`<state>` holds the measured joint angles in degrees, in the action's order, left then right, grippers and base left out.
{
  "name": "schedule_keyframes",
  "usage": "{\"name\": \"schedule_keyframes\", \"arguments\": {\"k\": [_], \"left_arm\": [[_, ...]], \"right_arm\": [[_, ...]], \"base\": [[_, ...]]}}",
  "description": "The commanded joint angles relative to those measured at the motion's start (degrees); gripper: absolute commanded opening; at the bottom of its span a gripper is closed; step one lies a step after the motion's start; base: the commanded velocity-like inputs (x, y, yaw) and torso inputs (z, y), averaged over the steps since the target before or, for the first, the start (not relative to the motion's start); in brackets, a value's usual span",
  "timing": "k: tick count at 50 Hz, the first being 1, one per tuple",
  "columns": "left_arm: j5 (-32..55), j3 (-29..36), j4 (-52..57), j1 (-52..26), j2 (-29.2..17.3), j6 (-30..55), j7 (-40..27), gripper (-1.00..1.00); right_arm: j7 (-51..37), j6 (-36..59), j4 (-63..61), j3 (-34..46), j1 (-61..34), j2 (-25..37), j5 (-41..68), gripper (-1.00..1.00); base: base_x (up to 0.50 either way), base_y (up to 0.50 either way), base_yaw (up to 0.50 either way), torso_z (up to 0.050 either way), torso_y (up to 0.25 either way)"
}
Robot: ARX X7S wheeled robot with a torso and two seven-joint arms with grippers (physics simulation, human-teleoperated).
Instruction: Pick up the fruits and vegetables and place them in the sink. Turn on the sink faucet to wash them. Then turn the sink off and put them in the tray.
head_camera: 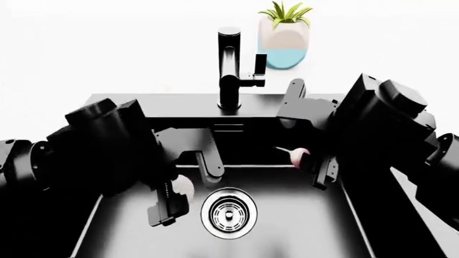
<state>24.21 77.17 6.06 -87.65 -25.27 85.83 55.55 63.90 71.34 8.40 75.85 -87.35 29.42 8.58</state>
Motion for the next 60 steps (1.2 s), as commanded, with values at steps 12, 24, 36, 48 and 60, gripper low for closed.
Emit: {"name": "schedule_keyframes", "arguments": {"k": [12,24,36,48,60], "left_arm": [[39.34,-7.33,7.85,-12.53,-9.99,3.85,-34.48,-1.0],[60.82,-14.09,4.68,-21.03,-16.81,3.57,-54.29,-1.0],[71.25,-11.75,8.07,-29.63,-20.03,2.21,-60.89,-1.0],[74.89,-9.1,9.86,-33.95,-18.71,1.58,-62.8,-1.0],[76.91,-8.86,9.5,-39.34,-18.33,1.28,-63.23,-1.0]], "right_arm": [[-0.35,1.54,-4.17,0.01,-2.6,1.26,-0.57,-1.0],[0.57,4.32,-8.55,1.3,-6.3,3.03,-1.08,-1.0],[1.48,9.71,-14.93,2.12,-11.53,4.89,-1.55,-1.0],[1.03,12.82,-17.35,1.76,-14.64,5.35,-2.11,-1.0],[-0.75,14.45,-19.28,-1.43,-16.62,5.51,-2.83,-1.0]], "base": [[0.0,0.0,0.0,0.0,0.25],[0.0,0.0,0.0,0.0,0.042],[-0.2,0.02,0.0,0.0,0.0],[-0.5,0.09,0.0,0.0,0.0],[-0.49,-0.22,0.0,0.0,0.0]]}}
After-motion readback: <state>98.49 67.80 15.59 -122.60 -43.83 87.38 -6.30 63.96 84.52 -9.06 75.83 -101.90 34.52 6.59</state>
